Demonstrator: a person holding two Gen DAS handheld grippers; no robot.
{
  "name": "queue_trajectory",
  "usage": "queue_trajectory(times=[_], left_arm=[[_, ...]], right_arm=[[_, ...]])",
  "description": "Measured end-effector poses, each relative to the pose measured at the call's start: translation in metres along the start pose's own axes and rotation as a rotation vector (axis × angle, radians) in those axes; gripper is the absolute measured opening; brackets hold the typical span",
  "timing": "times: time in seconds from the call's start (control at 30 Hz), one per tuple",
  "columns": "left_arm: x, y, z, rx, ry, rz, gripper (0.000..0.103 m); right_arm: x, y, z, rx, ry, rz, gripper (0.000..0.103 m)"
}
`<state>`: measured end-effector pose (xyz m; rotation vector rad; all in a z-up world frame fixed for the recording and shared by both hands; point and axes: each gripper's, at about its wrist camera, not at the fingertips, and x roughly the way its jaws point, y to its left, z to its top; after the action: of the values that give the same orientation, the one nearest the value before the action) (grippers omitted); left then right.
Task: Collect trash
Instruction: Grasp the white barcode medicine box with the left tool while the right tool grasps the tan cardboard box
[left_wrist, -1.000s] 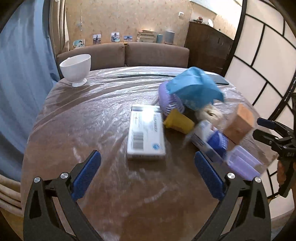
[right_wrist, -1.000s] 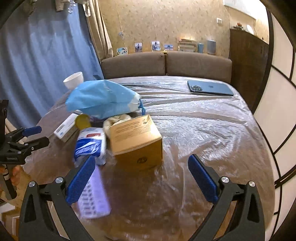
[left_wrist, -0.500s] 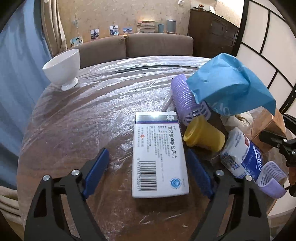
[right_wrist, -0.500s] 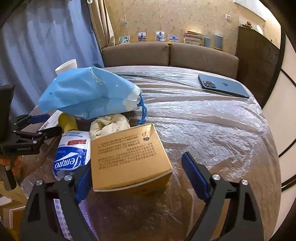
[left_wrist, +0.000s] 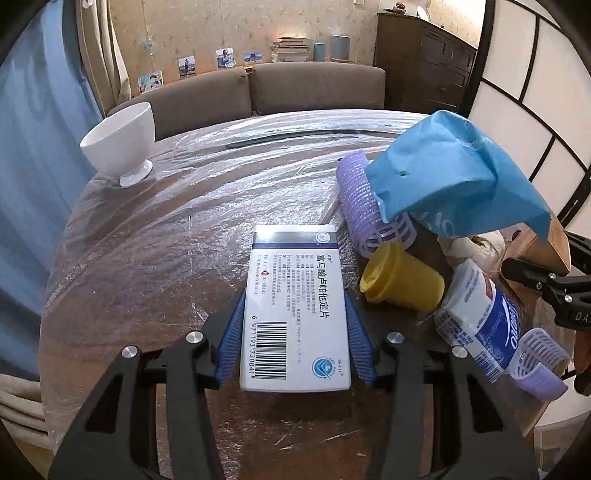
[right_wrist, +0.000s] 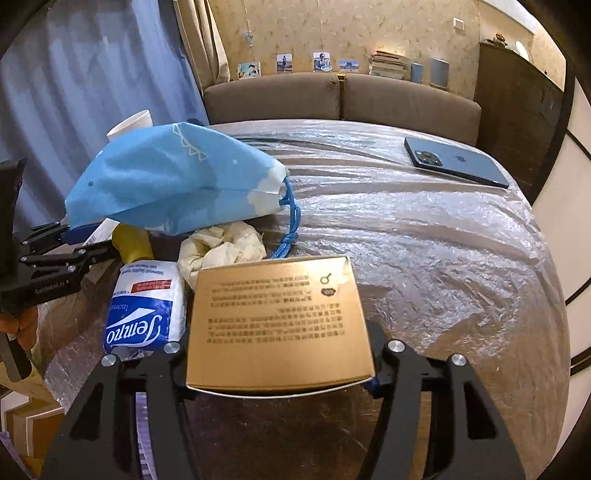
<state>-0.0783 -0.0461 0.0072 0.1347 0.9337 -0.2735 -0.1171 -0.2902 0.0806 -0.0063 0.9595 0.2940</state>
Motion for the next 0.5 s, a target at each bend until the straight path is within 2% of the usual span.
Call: queue_trajectory(times=[0.5], left_arm=[[-0.019, 0.007, -0.006, -0.063, -0.050, -0.027, 0.052]], right_arm=[[-0.019, -0.008, 0.000, 0.069, -0.044, 0.017, 0.059]])
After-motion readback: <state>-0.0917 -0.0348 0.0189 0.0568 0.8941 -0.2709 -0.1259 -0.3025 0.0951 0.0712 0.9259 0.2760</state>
